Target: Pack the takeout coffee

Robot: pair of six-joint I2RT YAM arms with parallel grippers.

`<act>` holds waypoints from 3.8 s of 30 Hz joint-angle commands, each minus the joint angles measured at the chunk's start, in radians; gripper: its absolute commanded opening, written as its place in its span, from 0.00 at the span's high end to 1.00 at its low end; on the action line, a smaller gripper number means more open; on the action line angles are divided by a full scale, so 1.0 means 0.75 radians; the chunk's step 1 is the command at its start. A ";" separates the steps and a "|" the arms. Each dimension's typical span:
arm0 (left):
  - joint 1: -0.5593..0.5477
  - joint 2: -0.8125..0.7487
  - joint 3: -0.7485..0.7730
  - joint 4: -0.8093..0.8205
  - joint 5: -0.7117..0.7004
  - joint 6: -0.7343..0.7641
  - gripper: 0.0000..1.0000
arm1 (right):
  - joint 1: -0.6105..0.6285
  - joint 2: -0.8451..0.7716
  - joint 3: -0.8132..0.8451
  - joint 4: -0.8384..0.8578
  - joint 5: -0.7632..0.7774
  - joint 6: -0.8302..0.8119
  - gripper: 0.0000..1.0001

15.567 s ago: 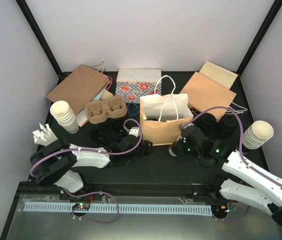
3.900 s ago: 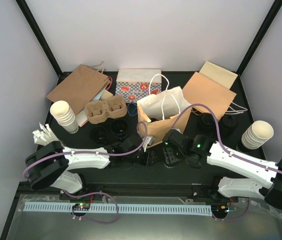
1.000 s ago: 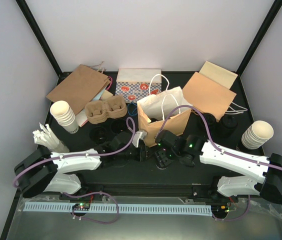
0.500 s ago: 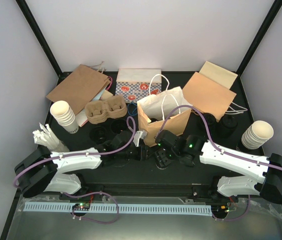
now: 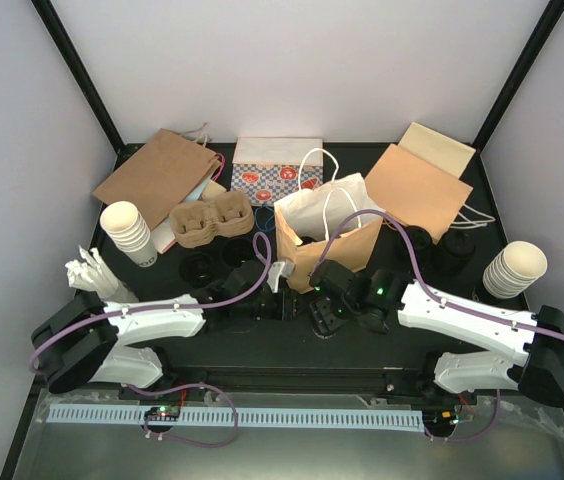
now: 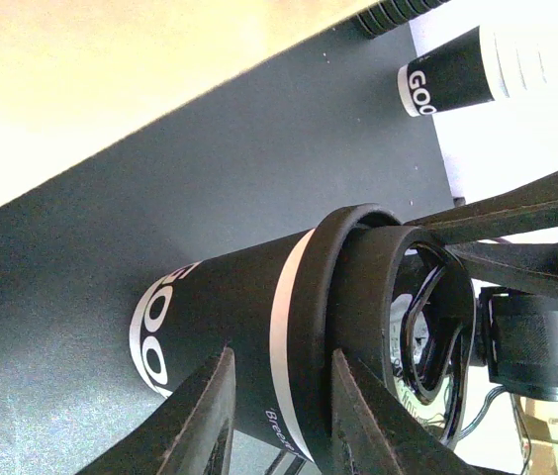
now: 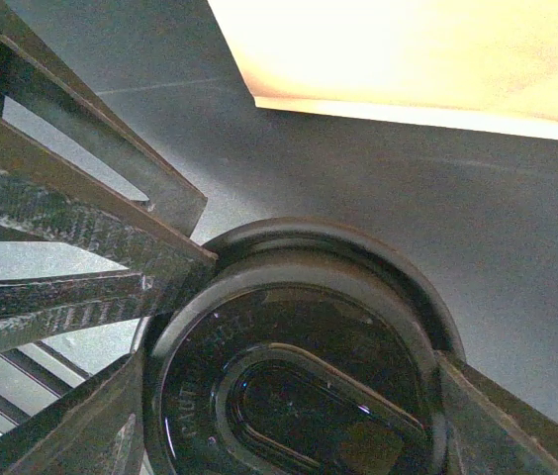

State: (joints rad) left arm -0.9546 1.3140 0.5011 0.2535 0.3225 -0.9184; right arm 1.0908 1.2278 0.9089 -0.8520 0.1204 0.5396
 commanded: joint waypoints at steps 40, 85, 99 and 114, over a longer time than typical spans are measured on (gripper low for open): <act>0.017 -0.476 -0.177 -0.264 0.067 0.044 0.67 | 0.325 0.180 0.059 -0.113 -0.030 -0.064 0.34; -0.036 -0.614 -0.091 -0.623 -0.195 0.031 0.57 | 0.240 0.182 0.079 -0.148 0.178 0.151 0.31; -0.035 -0.690 -0.117 -0.508 -0.212 0.036 0.45 | 0.201 0.186 0.127 -0.098 0.175 0.104 0.27; -0.034 -0.424 -0.012 -0.390 -0.097 0.077 0.44 | 0.202 0.104 0.150 -0.124 0.189 0.045 0.03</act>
State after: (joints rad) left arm -0.9771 0.9962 0.4374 -0.0803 0.2306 -0.8837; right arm 1.2484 1.3396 1.0153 -0.8928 0.2256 0.5865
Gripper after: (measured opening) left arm 0.556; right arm 0.947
